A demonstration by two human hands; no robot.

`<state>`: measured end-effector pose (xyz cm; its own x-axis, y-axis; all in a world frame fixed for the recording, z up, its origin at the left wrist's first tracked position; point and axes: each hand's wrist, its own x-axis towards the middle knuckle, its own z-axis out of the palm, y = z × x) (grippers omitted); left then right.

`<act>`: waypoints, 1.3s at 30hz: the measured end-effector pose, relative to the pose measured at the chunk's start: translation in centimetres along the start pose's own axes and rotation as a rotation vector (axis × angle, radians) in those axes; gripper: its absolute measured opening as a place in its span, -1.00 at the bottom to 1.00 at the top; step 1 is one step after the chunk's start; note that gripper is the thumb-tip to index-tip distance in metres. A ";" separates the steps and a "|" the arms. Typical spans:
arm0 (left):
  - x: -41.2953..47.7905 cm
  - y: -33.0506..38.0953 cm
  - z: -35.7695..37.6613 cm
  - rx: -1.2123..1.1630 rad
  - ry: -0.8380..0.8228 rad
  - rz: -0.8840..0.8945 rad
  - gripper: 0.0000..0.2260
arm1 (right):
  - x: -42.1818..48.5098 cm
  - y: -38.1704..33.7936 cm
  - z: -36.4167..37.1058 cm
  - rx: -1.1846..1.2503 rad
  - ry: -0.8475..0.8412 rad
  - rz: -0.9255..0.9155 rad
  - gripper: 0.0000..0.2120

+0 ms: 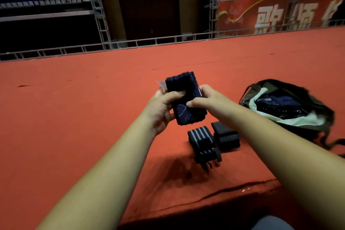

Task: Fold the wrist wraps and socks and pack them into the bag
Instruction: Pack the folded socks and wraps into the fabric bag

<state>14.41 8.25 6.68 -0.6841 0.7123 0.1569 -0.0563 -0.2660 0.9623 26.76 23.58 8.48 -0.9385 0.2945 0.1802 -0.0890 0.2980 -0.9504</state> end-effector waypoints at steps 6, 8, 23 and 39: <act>1.8 -0.8 5.8 0.073 -0.164 -0.049 -0.45 | -2.3 1.0 -6.7 0.068 0.123 -0.022 -0.54; 2.6 -1.3 7.7 0.131 -0.242 -0.067 -0.49 | -3.3 1.8 -9.1 0.089 0.168 -0.009 -0.62; 8.9 -7.0 23.8 0.153 -0.402 -0.122 -0.67 | -9.7 6.5 -23.6 -0.061 0.345 0.038 -0.53; 11.9 -9.6 30.8 0.231 -0.425 -0.109 -0.73 | -10.6 12.2 -29.6 -0.049 0.541 0.039 -0.65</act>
<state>29.24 39.31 6.14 -0.3234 0.9426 0.0828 0.0843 -0.0585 0.9947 45.49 50.98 2.51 -0.6341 0.7276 0.2616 -0.0295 0.3153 -0.9485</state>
